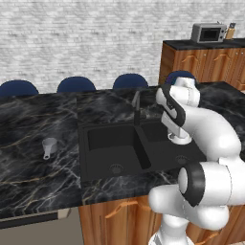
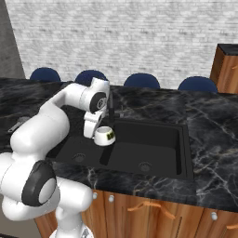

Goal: Move any existing items from the left basin to the right basin for drying. Then move the measuring cup from the counter to the left basin of the sink for washing.

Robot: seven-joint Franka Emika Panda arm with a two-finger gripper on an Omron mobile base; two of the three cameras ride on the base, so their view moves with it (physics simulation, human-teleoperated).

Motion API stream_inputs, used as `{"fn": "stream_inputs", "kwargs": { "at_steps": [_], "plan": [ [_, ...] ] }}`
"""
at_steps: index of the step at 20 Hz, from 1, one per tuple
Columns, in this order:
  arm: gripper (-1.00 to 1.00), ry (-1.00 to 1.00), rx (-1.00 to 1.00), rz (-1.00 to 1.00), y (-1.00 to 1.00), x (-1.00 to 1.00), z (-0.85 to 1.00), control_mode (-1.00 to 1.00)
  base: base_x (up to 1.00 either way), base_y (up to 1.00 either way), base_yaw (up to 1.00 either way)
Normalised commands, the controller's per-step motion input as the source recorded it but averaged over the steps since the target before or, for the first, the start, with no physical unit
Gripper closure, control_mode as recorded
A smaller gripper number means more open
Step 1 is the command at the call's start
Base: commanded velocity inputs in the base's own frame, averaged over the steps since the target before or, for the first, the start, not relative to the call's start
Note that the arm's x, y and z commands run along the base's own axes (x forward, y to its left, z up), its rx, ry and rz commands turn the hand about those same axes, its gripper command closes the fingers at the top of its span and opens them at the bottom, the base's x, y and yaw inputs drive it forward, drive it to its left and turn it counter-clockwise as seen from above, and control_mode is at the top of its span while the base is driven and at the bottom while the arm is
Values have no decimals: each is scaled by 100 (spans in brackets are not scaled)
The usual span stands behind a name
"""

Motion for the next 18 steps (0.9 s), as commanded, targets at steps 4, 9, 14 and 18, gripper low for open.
{"fn": "stream_inputs", "kwargs": {
  "at_steps": [4, 9, 14, 18],
  "plan": [
    [100, 0, 0, -1, -56, 25, -16, -100, 0, 0, 0],
    [100, 0, 1, 0, -58, 25, -27, -100, 0, 0, 0],
    [100, 0, 0, 0, -46, 29, -30, -100, 0, 0, 0],
    [100, 0, 0, 0, -27, 42, -40, -100, 0, 0, 0]
  ]
}}
